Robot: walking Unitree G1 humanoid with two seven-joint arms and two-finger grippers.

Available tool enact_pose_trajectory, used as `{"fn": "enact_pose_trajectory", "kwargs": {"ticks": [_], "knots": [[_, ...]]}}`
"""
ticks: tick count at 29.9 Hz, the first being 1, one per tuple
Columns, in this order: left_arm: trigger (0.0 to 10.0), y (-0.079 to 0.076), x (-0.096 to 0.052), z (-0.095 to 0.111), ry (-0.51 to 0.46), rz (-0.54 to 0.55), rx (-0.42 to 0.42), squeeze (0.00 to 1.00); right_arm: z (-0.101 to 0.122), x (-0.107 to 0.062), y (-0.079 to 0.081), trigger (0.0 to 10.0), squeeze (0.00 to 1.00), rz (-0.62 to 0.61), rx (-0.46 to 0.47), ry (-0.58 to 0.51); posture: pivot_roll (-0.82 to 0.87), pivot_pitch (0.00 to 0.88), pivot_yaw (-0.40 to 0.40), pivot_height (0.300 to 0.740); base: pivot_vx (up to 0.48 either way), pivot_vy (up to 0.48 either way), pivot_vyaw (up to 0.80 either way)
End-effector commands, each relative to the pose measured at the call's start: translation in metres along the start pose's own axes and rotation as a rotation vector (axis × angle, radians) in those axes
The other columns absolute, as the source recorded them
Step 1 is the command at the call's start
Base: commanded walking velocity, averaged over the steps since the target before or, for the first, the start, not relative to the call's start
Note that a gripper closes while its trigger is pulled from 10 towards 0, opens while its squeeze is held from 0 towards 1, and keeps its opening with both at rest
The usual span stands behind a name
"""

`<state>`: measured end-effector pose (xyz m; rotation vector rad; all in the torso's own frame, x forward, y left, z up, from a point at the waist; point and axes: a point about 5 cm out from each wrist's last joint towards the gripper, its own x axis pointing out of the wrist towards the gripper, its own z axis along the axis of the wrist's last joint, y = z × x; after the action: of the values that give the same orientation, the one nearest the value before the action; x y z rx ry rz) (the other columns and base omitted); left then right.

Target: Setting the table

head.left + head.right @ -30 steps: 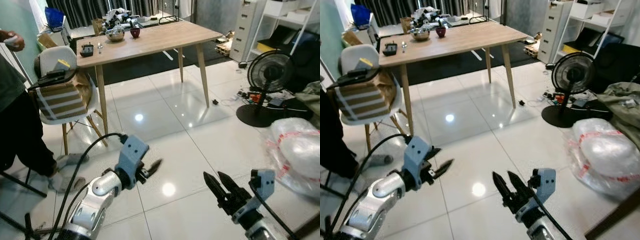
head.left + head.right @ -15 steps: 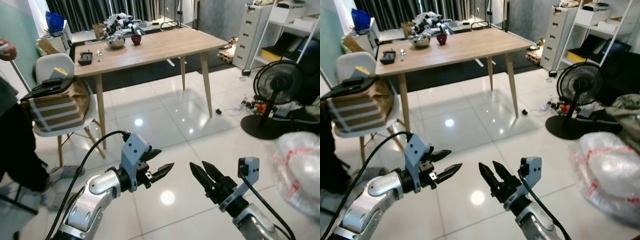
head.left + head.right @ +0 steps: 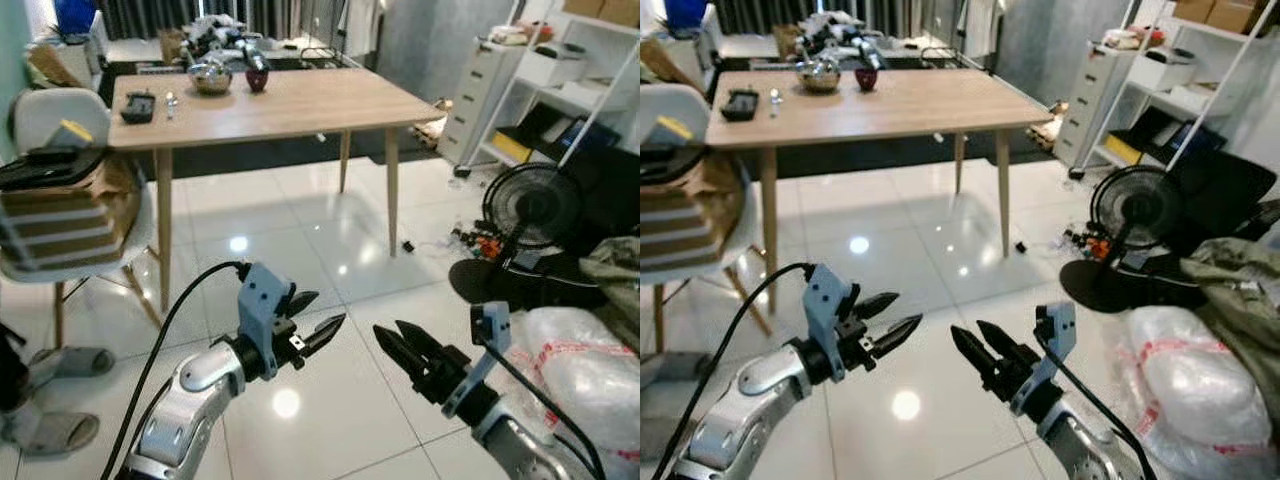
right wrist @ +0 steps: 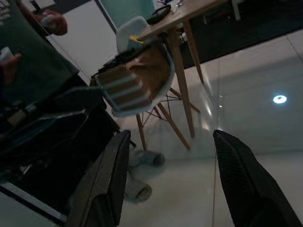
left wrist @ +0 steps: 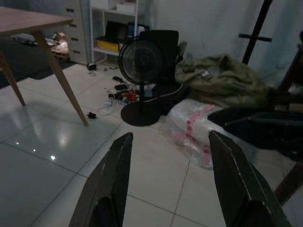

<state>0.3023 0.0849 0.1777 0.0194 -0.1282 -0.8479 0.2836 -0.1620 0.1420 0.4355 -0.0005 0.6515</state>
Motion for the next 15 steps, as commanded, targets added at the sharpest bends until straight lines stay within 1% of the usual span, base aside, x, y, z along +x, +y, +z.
{"fn": "enact_pose_trajectory", "kwargs": {"ticks": [1, 4, 6, 10, 12, 13, 14, 15], "knots": [[10.0, -0.002, -0.002, -0.004, 0.019, -0.001, -0.010, 0.00, -0.004, 0.000, -0.002, 10.0, 0.00, -0.022, -0.002, 0.020, 0.02, 0.042, 0.003, 0.740, 0.469, 0.000, 0.00], [10.0, -0.003, -0.005, -0.006, 0.026, 0.006, -0.011, 0.00, -0.004, 0.004, -0.010, 10.0, 0.00, -0.102, -0.048, 0.024, 0.03, 0.043, 0.002, 0.740, 0.471, 0.000, 0.00], [10.0, -0.004, -0.006, -0.006, 0.028, 0.007, -0.013, 0.00, -0.003, 0.004, -0.012, 10.0, 0.00, -0.103, -0.057, 0.026, 0.04, 0.044, 0.003, 0.740, 0.469, 0.000, 0.00], [10.0, -0.006, -0.012, -0.006, 0.034, 0.007, -0.023, 0.00, 0.004, 0.003, -0.021, 10.0, 0.00, -0.128, -0.068, 0.005, 0.05, 0.042, 0.005, 0.740, 0.472, 0.000, 0.00], [10.0, -0.005, -0.016, -0.005, 0.035, 0.011, -0.024, 0.00, 0.011, 0.004, -0.028, 10.0, 0.00, -0.180, -0.062, -0.048, 0.07, 0.043, 0.005, 0.740, 0.471, 0.000, 0.00], [10.0, -0.005, -0.016, -0.005, 0.035, 0.011, -0.024, 0.00, 0.011, 0.004, -0.028, 10.0, 0.00, -0.180, -0.062, -0.048, 0.07, 0.043, 0.005, 0.740, 0.472, 0.000, 0.00], [10.0, -0.004, -0.018, -0.005, 0.038, 0.020, -0.021, 0.00, 0.016, 0.005, -0.031, 10.0, 0.00, -0.199, -0.046, -0.086, 0.08, 0.042, 0.004, 0.740, 0.469, 0.000, 0.00], [10.0, -0.004, -0.018, -0.005, 0.038, 0.020, -0.021, 0.00, 0.016, 0.005, -0.031, 10.0, 0.00, -0.199, -0.046, -0.086, 0.08, 0.042, 0.004, 0.740, 0.469, 0.000, 0.00]]}}
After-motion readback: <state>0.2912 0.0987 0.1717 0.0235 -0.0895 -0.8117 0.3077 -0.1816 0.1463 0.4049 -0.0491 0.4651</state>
